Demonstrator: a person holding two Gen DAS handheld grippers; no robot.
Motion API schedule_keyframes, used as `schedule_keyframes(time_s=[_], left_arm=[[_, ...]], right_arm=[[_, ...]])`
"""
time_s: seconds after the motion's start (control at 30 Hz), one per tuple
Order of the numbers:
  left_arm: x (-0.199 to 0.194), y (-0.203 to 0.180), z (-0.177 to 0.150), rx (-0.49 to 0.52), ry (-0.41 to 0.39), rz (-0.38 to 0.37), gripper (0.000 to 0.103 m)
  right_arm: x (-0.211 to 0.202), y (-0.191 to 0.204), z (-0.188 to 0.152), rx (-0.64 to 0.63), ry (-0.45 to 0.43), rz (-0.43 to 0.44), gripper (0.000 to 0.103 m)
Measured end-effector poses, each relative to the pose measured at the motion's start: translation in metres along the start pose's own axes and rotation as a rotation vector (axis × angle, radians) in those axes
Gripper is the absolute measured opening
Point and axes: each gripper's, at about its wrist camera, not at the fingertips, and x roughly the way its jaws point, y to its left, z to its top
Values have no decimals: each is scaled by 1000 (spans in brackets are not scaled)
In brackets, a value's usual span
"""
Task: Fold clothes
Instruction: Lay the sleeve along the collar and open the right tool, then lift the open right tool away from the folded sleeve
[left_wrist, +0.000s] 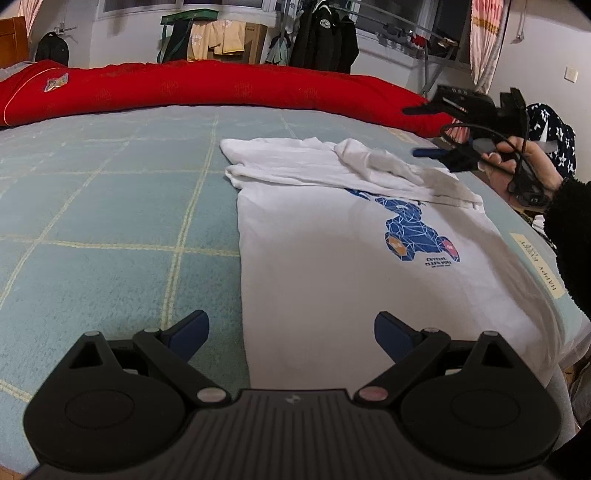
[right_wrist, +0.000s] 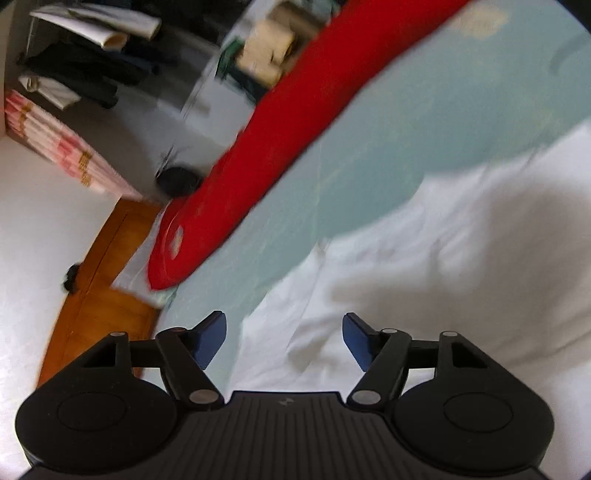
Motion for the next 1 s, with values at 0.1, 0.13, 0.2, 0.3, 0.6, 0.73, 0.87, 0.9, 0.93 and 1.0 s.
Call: schedule_keyframes(time_s=[0.1, 0.13, 0.2, 0.3, 0.6, 0.73, 0.87, 0.9, 0.93, 1.0], left_arm=[[1, -2, 0, 6, -2, -11, 96], [1, -2, 0, 7, 0, -13, 96], [2, -2, 0, 4, 3, -10, 96], [2, -1, -2, -4, 5, -7, 96], [-2, 3, -5, -17, -1, 7, 96], [-5, 4, -5, -24, -9, 11, 96], [-8, 6, -6, -25, -15, 18, 96], [-8, 7, -6, -26, -15, 20, 96], [-9, 8, -6, -26, -15, 22, 96], [-8, 8, -6, -25, -13, 27, 96]], right_arm=[[-3, -17, 7, 43, -38, -61, 79], [-1, -23, 7, 53, -39, -83, 79], [9, -28, 4, 45, -17, -135, 79], [25, -27, -1, 18, 20, -166, 80], [74, 44, -18, -109, 159, -29, 81], [95, 84, -34, -193, 217, 70, 81], [95, 105, -40, -255, 227, 106, 81], [90, 105, -40, -264, 221, 104, 81], [86, 106, -39, -272, 216, 103, 81], [76, 107, -38, -287, 203, 96, 81]])
